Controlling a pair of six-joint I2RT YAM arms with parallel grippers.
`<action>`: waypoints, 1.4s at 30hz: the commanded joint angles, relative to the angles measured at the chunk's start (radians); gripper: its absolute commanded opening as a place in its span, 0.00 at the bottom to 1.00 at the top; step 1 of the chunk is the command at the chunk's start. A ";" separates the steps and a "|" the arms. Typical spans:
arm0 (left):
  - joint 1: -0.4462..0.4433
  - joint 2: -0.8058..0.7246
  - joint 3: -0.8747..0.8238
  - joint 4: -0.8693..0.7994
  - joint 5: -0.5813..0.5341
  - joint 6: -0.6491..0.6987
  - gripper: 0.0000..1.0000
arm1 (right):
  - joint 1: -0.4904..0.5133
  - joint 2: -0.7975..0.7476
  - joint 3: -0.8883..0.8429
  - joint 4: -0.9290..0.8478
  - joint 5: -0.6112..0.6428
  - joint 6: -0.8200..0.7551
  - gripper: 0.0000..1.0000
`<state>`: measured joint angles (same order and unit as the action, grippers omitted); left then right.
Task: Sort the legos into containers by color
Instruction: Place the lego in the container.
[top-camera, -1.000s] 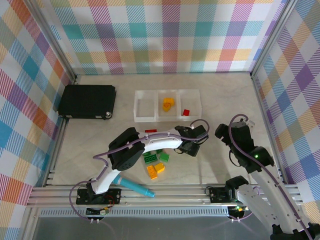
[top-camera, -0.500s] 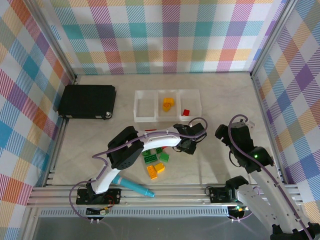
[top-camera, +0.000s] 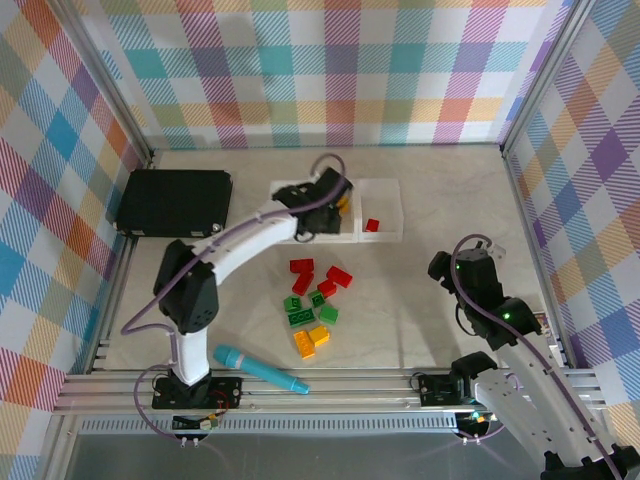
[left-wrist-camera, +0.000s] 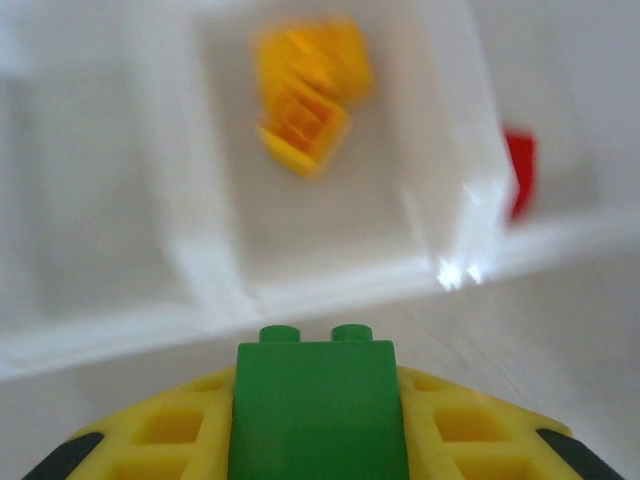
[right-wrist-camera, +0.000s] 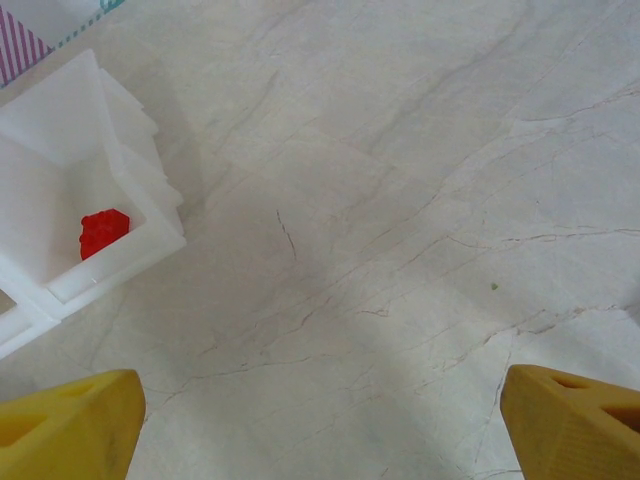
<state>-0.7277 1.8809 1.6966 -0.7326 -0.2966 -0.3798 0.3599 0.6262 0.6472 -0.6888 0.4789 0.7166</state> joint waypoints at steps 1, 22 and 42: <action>0.047 0.004 0.054 -0.051 -0.081 0.071 0.27 | -0.004 -0.006 -0.011 0.054 0.008 -0.019 0.92; 0.289 0.263 0.218 -0.018 0.044 0.084 0.35 | -0.004 -0.055 -0.031 0.020 -0.021 -0.014 0.94; 0.314 0.188 0.112 0.122 0.190 0.057 0.60 | -0.004 0.220 0.076 0.196 -0.600 -0.199 0.98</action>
<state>-0.4202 2.1441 1.8435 -0.6514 -0.1432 -0.3256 0.3592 0.7395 0.6659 -0.5385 0.0761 0.5850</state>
